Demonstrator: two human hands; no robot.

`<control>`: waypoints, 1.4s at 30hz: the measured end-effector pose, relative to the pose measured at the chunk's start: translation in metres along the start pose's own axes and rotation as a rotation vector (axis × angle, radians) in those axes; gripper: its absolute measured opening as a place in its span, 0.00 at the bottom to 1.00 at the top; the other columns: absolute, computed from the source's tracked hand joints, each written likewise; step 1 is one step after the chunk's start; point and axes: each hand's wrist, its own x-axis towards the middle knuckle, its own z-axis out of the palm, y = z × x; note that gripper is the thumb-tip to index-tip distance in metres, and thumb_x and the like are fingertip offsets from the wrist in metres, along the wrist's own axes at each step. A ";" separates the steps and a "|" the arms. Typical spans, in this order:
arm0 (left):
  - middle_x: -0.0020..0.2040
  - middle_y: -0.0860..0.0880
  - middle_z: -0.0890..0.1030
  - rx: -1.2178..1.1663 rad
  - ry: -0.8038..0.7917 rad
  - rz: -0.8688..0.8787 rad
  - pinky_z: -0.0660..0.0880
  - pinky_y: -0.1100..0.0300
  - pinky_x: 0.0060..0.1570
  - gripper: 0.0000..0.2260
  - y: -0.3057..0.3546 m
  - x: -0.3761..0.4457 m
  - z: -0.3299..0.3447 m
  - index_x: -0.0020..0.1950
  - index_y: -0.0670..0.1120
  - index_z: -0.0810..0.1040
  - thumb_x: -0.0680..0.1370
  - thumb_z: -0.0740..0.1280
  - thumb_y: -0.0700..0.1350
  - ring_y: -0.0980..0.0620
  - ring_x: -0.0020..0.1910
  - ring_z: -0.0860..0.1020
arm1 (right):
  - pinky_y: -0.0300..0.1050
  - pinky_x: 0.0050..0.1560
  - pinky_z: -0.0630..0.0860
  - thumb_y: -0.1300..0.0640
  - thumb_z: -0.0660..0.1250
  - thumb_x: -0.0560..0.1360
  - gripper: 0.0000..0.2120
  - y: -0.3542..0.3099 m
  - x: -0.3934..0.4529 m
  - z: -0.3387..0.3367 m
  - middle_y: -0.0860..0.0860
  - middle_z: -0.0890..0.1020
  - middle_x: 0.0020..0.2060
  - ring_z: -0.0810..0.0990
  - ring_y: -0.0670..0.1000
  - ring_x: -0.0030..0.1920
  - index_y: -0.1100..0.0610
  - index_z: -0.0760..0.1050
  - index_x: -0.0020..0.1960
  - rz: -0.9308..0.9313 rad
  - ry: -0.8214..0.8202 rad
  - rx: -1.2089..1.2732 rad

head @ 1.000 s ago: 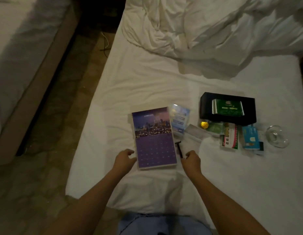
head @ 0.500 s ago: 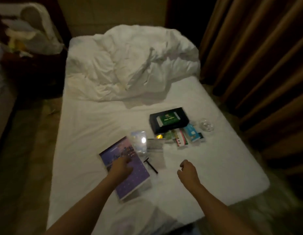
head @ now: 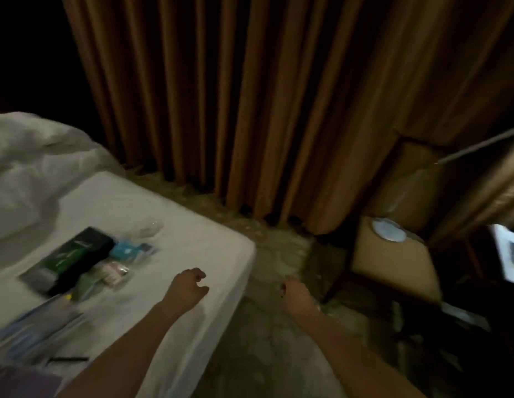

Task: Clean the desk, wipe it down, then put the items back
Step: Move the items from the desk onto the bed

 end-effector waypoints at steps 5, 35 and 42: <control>0.59 0.42 0.78 0.016 -0.118 0.213 0.69 0.63 0.52 0.14 0.147 0.000 0.103 0.61 0.40 0.77 0.77 0.66 0.41 0.45 0.58 0.76 | 0.42 0.55 0.69 0.60 0.64 0.76 0.12 0.130 -0.047 -0.091 0.58 0.75 0.59 0.74 0.57 0.60 0.59 0.72 0.58 0.130 0.153 0.000; 0.54 0.45 0.80 0.361 -0.692 1.043 0.72 0.61 0.47 0.12 0.714 0.049 0.494 0.55 0.43 0.78 0.72 0.68 0.42 0.48 0.54 0.77 | 0.42 0.45 0.70 0.60 0.63 0.76 0.11 0.605 -0.153 -0.348 0.56 0.76 0.55 0.75 0.53 0.51 0.61 0.72 0.57 1.035 0.674 0.281; 0.63 0.44 0.76 0.461 -0.756 1.161 0.70 0.60 0.54 0.18 0.789 0.056 0.552 0.64 0.43 0.74 0.75 0.67 0.43 0.47 0.60 0.75 | 0.46 0.55 0.75 0.58 0.67 0.76 0.15 0.664 -0.147 -0.394 0.56 0.75 0.57 0.76 0.54 0.56 0.61 0.71 0.61 1.119 0.718 0.318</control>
